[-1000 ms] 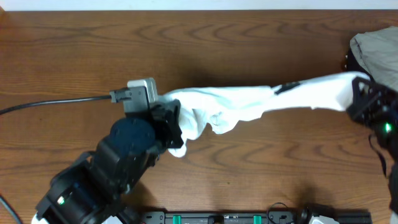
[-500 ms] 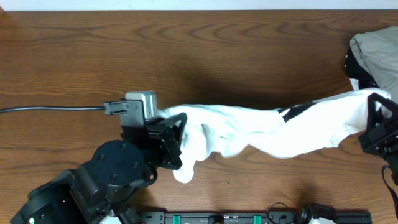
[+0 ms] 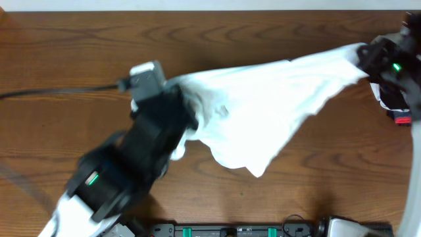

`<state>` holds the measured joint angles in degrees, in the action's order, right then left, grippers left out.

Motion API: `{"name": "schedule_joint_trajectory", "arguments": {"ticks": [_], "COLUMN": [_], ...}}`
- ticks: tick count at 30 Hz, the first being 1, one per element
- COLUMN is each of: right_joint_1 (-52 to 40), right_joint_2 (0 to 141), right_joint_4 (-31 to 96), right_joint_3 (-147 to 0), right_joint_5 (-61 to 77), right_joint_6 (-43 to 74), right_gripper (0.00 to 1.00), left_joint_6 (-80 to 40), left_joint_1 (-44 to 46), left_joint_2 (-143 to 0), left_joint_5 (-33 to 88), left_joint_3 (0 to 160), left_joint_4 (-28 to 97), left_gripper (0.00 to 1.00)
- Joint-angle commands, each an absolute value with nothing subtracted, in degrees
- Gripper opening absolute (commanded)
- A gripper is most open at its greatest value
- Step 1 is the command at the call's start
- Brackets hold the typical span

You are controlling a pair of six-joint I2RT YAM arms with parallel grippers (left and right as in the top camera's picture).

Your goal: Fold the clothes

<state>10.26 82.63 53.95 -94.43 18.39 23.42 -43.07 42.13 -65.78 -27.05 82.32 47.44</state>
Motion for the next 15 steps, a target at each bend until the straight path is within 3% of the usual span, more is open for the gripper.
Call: {"name": "schedule_joint_trajectory", "arguments": {"ticks": [1,9,10,11,12,13,15], "right_joint_1": [8.0,-0.4,-1.4,-2.2,-2.9,-3.7,-4.9], "right_joint_2": [87.9,103.3,105.6,107.4,108.9,110.1,111.8], "right_joint_4": [50.0,34.9,33.0,31.6,30.6,30.3,30.4], "right_joint_3": [-94.7,-94.7,-94.7,-94.7,-94.7,-94.7,-94.7], "right_joint_5": [14.3,4.5,3.7,3.6,3.7,3.7,3.3], "right_joint_6": [22.7,22.6,22.6,21.9,20.8,19.6,17.6], "right_gripper": [0.01,0.01,0.05,0.19,0.39,0.63,0.88], "left_joint_6": [-39.4,-33.2,-33.2,-33.2,-33.2,-33.2,-31.6], "left_joint_1": [37.3,27.7,26.5,25.4,24.5,23.5,21.9], "left_joint_2": [-71.7,-89.6,-91.9,-94.1,-95.9,-97.9,-100.6], "left_joint_5": [-31.0,-30.7,-30.7,-30.7,-30.7,-30.7,-30.7], "left_joint_3": [83.6,83.6,83.6,83.6,83.6,83.6,83.6], "left_joint_4": [45.1,29.5,27.6,26.1,25.2,24.8,25.0], "left_gripper": [0.06,0.07,0.17,0.49,0.88,0.98,0.98]}}
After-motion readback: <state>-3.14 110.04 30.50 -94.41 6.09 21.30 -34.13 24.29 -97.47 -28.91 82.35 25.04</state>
